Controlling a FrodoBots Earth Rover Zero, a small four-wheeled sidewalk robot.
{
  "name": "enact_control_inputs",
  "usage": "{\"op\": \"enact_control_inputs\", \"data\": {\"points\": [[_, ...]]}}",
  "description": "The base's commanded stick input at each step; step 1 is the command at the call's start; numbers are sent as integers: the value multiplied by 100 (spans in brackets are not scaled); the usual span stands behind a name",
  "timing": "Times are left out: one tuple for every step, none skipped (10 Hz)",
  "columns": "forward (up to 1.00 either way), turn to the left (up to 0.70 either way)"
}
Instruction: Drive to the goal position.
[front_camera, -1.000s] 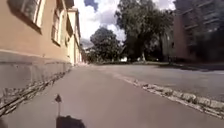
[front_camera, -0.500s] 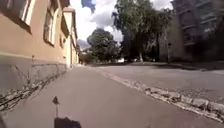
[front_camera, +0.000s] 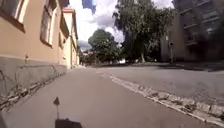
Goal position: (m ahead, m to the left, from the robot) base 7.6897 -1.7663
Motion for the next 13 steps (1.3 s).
{"op": "enact_control_inputs", "data": {"points": [[70,0],[70,0],[70,0],[70,0],[70,-5],[70,-11],[58,-41],[0,-70],[0,-70],[0,-70],[0,-70],[0,-70],[0,-70]]}}
